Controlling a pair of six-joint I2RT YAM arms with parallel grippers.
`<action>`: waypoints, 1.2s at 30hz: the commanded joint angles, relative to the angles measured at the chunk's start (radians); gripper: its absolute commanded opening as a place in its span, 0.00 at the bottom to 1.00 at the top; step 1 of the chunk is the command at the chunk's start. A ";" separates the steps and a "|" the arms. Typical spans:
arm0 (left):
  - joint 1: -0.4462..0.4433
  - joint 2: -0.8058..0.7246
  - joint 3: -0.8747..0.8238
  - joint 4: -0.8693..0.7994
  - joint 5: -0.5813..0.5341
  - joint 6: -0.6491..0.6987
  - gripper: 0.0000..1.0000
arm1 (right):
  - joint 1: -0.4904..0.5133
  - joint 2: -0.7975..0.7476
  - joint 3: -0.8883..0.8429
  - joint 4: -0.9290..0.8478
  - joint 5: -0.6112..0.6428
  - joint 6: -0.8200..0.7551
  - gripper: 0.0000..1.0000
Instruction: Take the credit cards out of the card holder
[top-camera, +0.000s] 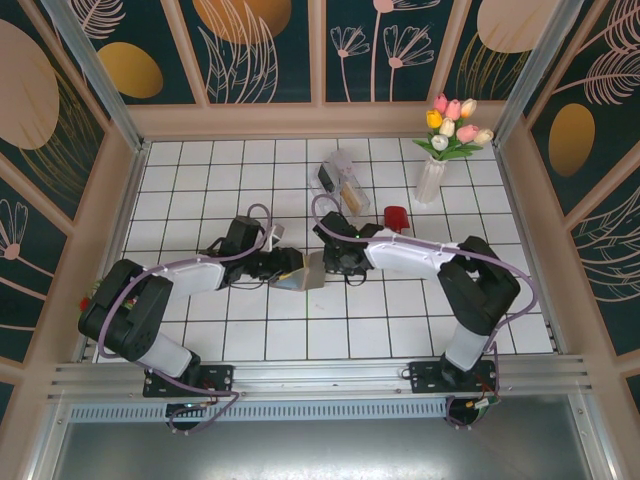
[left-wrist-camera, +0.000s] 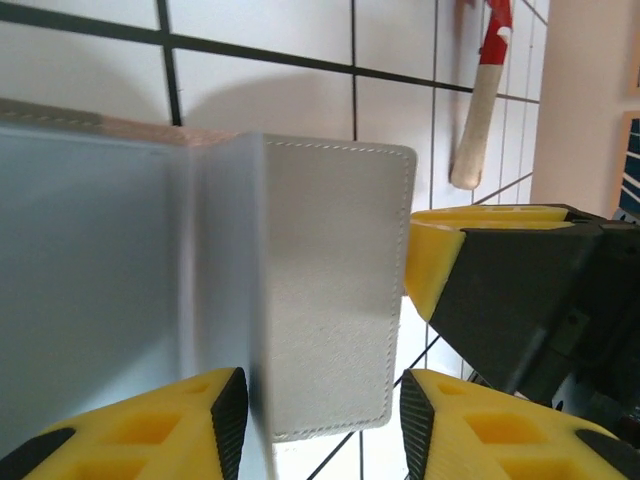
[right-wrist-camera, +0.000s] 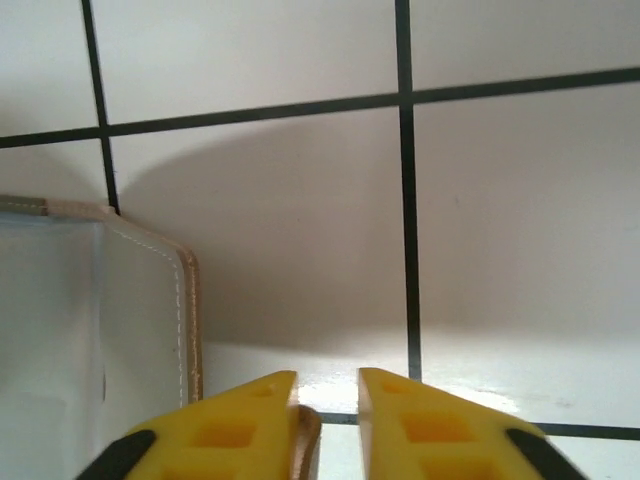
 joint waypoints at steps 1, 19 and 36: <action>-0.016 0.019 -0.007 0.117 0.004 -0.064 0.46 | -0.024 -0.088 -0.029 0.021 0.027 0.035 0.29; -0.080 0.169 0.014 0.240 -0.012 -0.134 0.50 | -0.095 -0.298 -0.171 0.197 -0.095 0.089 0.36; -0.091 0.239 0.008 0.112 -0.131 -0.088 0.22 | -0.054 -0.102 -0.111 0.252 -0.187 0.137 0.09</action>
